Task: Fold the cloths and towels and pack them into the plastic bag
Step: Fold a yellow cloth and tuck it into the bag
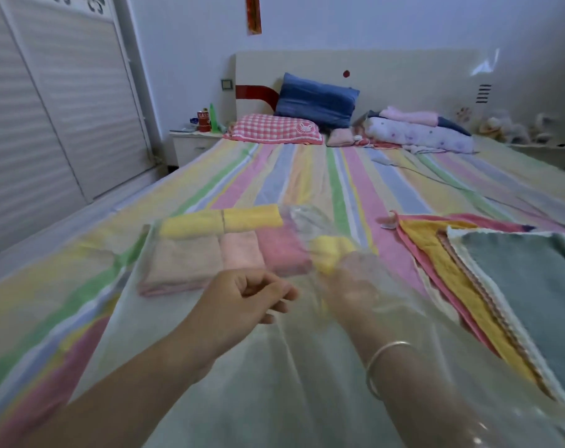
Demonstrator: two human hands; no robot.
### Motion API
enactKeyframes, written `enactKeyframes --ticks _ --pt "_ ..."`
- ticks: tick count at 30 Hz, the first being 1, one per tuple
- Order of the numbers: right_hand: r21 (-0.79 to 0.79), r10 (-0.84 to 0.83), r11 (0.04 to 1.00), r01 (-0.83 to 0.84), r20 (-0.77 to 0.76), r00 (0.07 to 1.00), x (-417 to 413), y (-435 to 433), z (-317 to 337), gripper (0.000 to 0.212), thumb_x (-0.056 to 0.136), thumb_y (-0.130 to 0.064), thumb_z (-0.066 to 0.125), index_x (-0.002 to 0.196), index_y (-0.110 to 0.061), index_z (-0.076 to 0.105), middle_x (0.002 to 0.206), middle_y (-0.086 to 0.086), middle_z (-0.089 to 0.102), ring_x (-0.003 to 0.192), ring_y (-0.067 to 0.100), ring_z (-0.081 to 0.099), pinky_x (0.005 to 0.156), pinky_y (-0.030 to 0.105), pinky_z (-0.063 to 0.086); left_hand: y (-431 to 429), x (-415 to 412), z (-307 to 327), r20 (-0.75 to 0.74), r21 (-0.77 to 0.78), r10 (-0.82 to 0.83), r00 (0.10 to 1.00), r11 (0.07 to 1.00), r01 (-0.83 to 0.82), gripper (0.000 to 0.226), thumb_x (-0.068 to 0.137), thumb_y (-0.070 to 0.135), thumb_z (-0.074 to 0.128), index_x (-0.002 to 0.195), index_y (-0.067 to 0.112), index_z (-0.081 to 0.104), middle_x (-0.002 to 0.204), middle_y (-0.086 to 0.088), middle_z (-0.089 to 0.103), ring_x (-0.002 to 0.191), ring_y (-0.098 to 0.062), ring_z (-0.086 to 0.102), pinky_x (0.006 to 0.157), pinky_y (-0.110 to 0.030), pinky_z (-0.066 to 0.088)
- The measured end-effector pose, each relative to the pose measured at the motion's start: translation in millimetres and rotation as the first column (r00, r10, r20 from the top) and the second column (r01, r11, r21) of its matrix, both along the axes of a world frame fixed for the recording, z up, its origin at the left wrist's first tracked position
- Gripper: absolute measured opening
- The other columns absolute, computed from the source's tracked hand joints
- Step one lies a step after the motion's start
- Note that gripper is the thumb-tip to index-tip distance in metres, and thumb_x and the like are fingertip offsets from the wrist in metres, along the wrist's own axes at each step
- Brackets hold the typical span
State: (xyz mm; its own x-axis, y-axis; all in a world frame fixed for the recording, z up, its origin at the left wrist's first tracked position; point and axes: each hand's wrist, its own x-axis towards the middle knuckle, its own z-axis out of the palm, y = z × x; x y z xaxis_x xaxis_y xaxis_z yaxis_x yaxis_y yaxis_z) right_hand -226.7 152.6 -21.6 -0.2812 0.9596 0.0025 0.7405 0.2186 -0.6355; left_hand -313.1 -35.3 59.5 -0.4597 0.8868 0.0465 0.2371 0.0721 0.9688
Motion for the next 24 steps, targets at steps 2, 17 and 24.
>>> enactKeyframes --ticks 2,17,24 --pt "0.124 -0.138 0.984 0.131 0.051 0.989 -18.3 23.2 -7.5 0.049 0.088 -0.047 0.056 0.119 -0.01 0.057 0.123 0.012 0.058 0.116 0.031 0.054 0.094 0.036 0.043 29.0 -31.3 -21.3 -0.167 0.018 0.119 0.979 0.993 -0.118 0.016 0.088 0.021 0.067 0.074 0.021 0.074 0.079 0.007 0.075 0.075 -0.007 0.067 0.074 -0.025 0.051" --pt "0.52 -0.183 0.854 0.014 0.275 0.944 -103.5 122.1 -47.1 0.03 0.086 -0.023 0.058 0.114 -0.012 0.061 0.113 0.009 0.056 0.106 0.026 0.05 0.087 0.036 0.035 195.9 -124.2 -104.7 -0.797 -0.166 -0.046 0.602 0.975 -0.145 0.047 0.095 0.041 0.049 0.138 0.024 0.045 0.144 0.001 0.047 0.134 -0.017 0.04 0.111 -0.031 0.029" --pt "0.574 0.102 0.729 -0.372 0.447 0.889 -62.2 117.8 -68.4 0.084 0.061 -0.062 0.065 0.115 0.002 0.062 0.115 0.019 0.065 0.119 0.036 0.057 0.106 0.05 0.027 194.0 -121.1 -139.8 -0.853 -0.296 -0.179 0.49 0.94 -0.172 0.09 0.073 0.062 -0.011 0.154 0.029 0.01 0.162 0.004 0.012 0.149 -0.011 0.004 0.121 -0.034 0.0"
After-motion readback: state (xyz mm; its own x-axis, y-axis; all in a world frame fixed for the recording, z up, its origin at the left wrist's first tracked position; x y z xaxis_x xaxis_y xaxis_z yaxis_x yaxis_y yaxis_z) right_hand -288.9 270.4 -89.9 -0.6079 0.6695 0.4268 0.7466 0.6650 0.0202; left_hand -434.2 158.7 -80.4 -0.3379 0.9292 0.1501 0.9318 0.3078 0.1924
